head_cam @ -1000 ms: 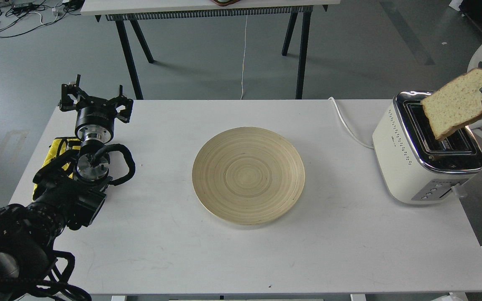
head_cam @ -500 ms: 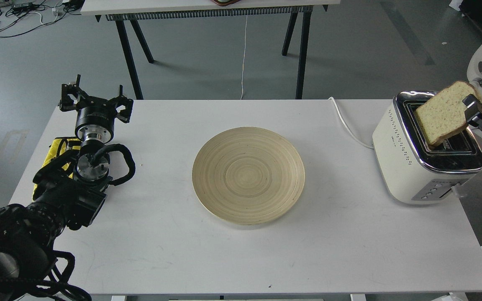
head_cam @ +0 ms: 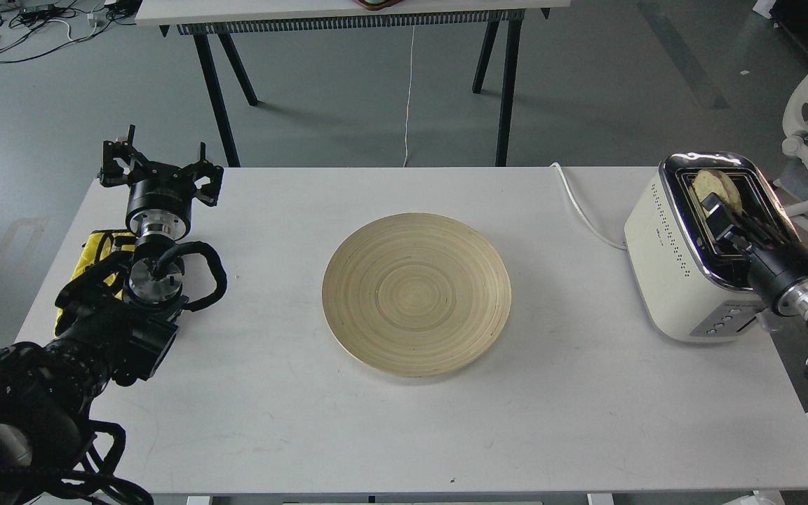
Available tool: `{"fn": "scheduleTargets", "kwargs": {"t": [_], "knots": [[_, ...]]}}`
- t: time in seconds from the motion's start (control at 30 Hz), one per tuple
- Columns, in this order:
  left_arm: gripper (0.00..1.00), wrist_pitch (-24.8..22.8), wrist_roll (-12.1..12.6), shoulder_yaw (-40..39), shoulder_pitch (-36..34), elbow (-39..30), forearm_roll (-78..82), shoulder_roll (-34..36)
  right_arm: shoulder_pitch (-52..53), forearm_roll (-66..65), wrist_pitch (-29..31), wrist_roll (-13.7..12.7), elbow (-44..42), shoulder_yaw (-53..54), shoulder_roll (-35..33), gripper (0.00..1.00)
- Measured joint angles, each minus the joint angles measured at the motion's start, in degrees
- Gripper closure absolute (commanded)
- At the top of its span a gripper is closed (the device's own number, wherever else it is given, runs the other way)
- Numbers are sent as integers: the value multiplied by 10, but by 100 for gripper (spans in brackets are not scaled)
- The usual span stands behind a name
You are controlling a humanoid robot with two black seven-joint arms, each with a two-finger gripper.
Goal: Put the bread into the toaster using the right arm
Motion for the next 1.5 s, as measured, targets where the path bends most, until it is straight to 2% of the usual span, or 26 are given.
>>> {"fn": "scheduleTargets", "kwargs": {"t": [0.03, 0.07, 0.1, 0.4, 0.7, 1.03, 1.37, 1.5], "knots": [[0, 0, 0, 0, 0, 0, 0, 0, 1, 2, 0, 0, 0, 2, 3, 27], [0, 0, 0, 0, 0, 0, 0, 0, 1, 3, 0, 0, 0, 4, 4, 7], [0, 0, 0, 0, 0, 0, 0, 0, 2, 4, 0, 0, 1, 6, 5, 1], [0, 0, 0, 0, 0, 0, 0, 0, 5, 8, 0, -1, 6, 32, -9, 1], [0, 0, 0, 0, 0, 0, 0, 0, 5, 14, 0, -7, 41, 105, -32, 1], [0, 0, 0, 0, 0, 0, 0, 0, 4, 150, 0, -8, 138, 196, -23, 1], [0, 0, 0, 0, 0, 0, 0, 0, -2, 255, 0, -1, 154, 212, 84, 1], [0, 0, 0, 0, 0, 0, 0, 0, -4, 342, 3, 12, 146, 219, 127, 1]]}}
